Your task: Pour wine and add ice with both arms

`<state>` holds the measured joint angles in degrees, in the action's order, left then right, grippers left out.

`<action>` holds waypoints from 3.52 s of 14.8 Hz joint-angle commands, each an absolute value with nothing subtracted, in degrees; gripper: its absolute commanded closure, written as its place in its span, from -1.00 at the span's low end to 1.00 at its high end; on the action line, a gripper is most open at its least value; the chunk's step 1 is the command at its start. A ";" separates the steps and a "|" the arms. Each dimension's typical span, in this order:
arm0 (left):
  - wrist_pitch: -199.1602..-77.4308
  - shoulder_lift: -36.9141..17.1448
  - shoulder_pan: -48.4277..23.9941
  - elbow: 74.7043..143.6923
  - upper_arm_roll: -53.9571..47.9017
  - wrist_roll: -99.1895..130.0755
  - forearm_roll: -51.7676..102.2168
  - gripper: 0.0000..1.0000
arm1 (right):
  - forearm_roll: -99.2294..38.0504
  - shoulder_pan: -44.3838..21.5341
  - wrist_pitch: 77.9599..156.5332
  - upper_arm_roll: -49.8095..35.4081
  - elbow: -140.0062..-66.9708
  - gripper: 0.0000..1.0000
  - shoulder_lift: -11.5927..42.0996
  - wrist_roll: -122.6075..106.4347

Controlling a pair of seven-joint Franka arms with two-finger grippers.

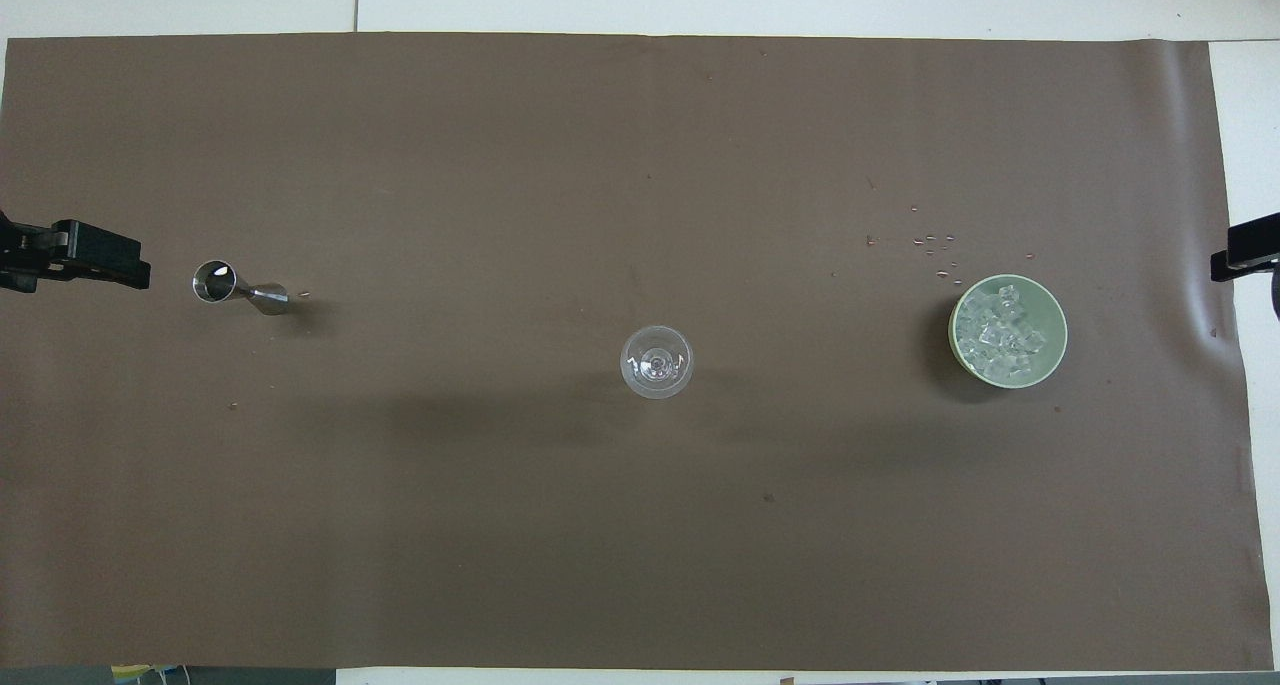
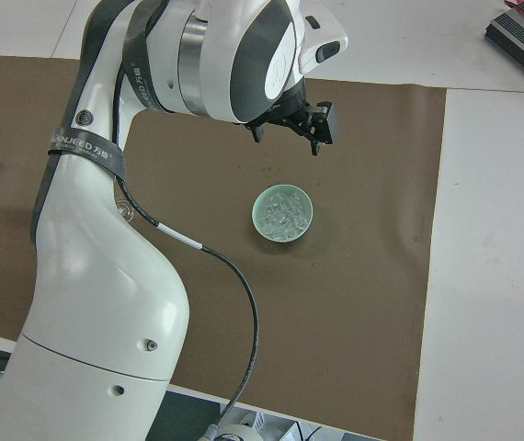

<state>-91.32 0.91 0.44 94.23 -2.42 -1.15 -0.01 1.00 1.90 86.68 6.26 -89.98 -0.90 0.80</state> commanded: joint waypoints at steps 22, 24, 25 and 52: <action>-76.55 -22.39 1.50 74.37 14.74 38.01 25.90 -1.00 | 0.53 2.90 87.19 5.71 -90.79 -1.00 -1.41 -0.79; -77.07 -25.39 1.49 71.90 16.43 45.66 28.90 -1.00 | 0.53 2.90 87.27 5.71 -90.79 -1.00 -1.41 -0.79; -78.39 -26.53 2.02 71.98 16.61 48.84 30.74 -1.00 | 0.53 2.90 87.28 5.71 -90.79 -1.00 -1.41 -0.70; -102.38 -18.37 6.86 110.46 16.70 50.36 47.02 -1.00 | 0.44 3.34 86.92 5.71 -90.97 -1.00 -1.49 -0.62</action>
<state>-98.77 -21.96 7.14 105.15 16.55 51.56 46.11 1.00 2.35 86.67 6.29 -90.09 -0.90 0.80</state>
